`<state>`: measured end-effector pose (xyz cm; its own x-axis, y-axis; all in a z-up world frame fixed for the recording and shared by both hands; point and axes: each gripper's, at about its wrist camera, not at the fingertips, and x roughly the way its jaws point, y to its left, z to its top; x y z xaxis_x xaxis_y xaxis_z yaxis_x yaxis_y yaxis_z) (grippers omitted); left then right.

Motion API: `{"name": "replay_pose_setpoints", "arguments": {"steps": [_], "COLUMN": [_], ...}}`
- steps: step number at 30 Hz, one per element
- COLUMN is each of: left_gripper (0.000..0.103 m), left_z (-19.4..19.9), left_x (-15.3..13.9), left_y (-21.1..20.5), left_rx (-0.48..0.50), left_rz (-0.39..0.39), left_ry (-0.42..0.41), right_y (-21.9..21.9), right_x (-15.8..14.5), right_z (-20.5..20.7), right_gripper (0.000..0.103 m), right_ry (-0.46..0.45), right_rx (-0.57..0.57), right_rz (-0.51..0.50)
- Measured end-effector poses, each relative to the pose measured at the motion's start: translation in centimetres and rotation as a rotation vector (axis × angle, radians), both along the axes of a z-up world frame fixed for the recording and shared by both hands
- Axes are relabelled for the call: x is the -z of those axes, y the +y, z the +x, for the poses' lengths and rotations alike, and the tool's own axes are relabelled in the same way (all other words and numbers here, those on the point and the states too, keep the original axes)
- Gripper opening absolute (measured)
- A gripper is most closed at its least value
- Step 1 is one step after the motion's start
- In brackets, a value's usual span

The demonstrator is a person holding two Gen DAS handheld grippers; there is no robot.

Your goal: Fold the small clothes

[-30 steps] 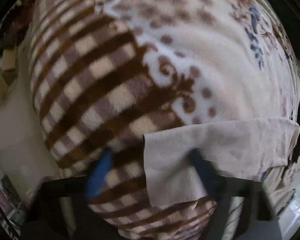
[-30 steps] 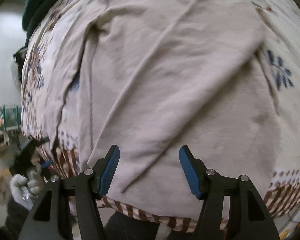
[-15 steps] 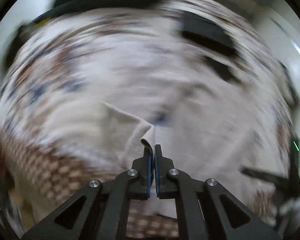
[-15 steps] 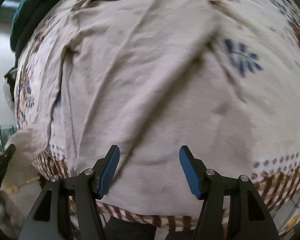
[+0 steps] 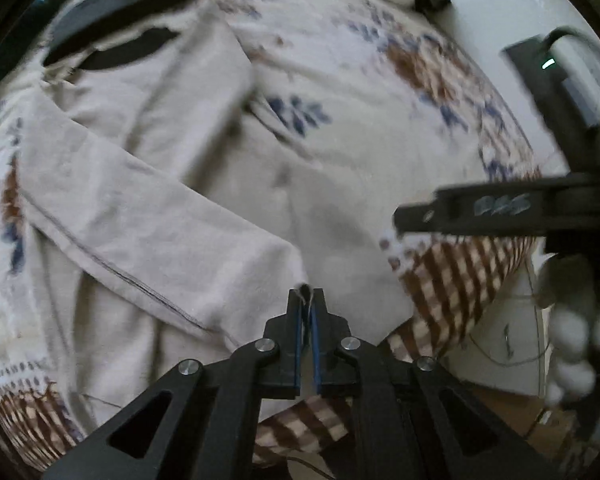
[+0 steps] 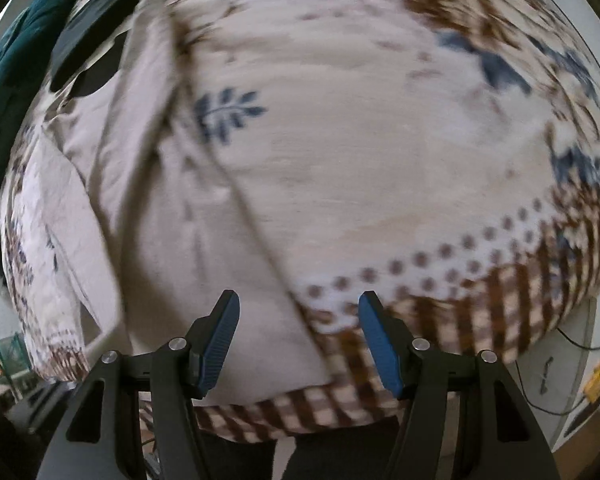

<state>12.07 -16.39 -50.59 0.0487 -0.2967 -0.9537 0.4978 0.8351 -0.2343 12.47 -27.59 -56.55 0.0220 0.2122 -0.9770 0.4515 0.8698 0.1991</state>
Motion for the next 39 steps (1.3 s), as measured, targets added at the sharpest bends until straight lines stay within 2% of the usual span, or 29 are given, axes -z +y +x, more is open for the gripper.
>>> {"name": "replay_pose_setpoints", "arguments": {"steps": [2,3,4,5,6,7,9,13,17,18,19,20,21,25,28,29,31,32,34,36,38,39], "left_gripper": [0.006,0.013,0.034,0.05,0.081,0.089,0.089,0.089,0.089,0.089,0.089,0.088,0.088,0.088,0.086,0.082,0.044,0.035,0.014,0.005,0.003,0.002], "left_z": [1.2,1.8,2.4,2.7,3.4,3.9,4.8,5.6,4.2,3.6,3.4,2.8,2.2,0.5,-0.2,-0.3,-0.7,-0.9,-1.3,-1.3,-1.7,-1.8], "left_x": [1.0,1.1,1.1,1.2,0.9,0.5,-0.2,-0.9,-0.2,0.2,0.6,1.1,1.8,3.3,5.2,5.7,6.4,6.6,6.6,6.7,6.6,6.4], "left_y": [0.5,0.6,1.7,2.3,3.7,5.3,8.5,17.5,23.6,24.9,25.5,26.2,26.8,26.7,25.5,25.3,25.4,25.4,25.5,25.0,25.0,25.2], "left_rx": [-0.024,-0.048,-0.091,-0.114,-0.152,-0.196,-0.287,-0.512,-0.625,-0.648,-0.654,-0.655,-0.657,-0.605,-0.552,-0.552,-0.559,-0.562,-0.568,-0.574,-0.588,-0.602], "left_rz": [0.014,0.026,0.043,0.052,0.055,0.051,0.037,0.08,0.178,0.19,0.186,0.175,0.158,0.116,0.141,0.14,0.126,0.115,0.088,0.072,0.053,0.043], "left_ry": [0.035,0.046,0.053,0.057,0.062,0.064,0.065,0.072,0.07,0.081,0.091,0.117,0.15,0.204,0.225,0.238,0.261,0.267,0.275,0.277,0.285,0.293], "right_y": [-0.7,-1.0,-1.3,-1.5,-1.5,-1.4,-0.6,2.6,6.9,7.8,8.7,9.2,9.5,8.8,8.0,7.1,5.5,4.6,2.7,1.2,0.4,0.5], "right_x": [0.0,-0.1,-0.1,-0.2,-0.3,-0.4,-0.7,0.0,2.8,3.2,3.9,4.2,4.1,3.3,3.7,3.6,3.0,2.5,2.1,2.8,4.1,5.2], "right_z": [-0.6,-0.9,-1.2,-1.3,-1.5,-1.5,-1.1,1.0,2.8,2.9,2.7,2.5,2.3,0.8,0.0,-0.4,-1.1,-1.3,-2.2,-2.8,-3.3,-3.6], "right_gripper": [0.064,0.064,0.064,0.064,0.064,0.064,0.064,0.064,0.064,0.06,0.052,0.019,0.002,0.001,0.002,0.008,0.028,0.041,0.043,0.05,0.052,0.052], "right_ry": [-0.001,-0.004,-0.007,-0.014,-0.025,-0.034,-0.053,-0.076,-0.019,-0.005,0.016,0.03,0.029,0.039,0.11,0.121,0.116,0.109,0.111,0.13,0.159,0.188], "right_rx": [0.015,0.024,0.029,0.035,0.039,0.038,0.02,-0.054,-0.163,-0.179,-0.2,-0.218,-0.221,-0.231,-0.228,-0.188,-0.134,-0.103,-0.048,-0.014,0.001,0.012], "right_rz": [0.007,0.016,0.025,0.042,0.073,0.102,0.16,0.252,0.313,0.321,0.32,0.292,0.251,0.133,0.158,0.189,0.192,0.176,0.152,0.169,0.215,0.279]}}
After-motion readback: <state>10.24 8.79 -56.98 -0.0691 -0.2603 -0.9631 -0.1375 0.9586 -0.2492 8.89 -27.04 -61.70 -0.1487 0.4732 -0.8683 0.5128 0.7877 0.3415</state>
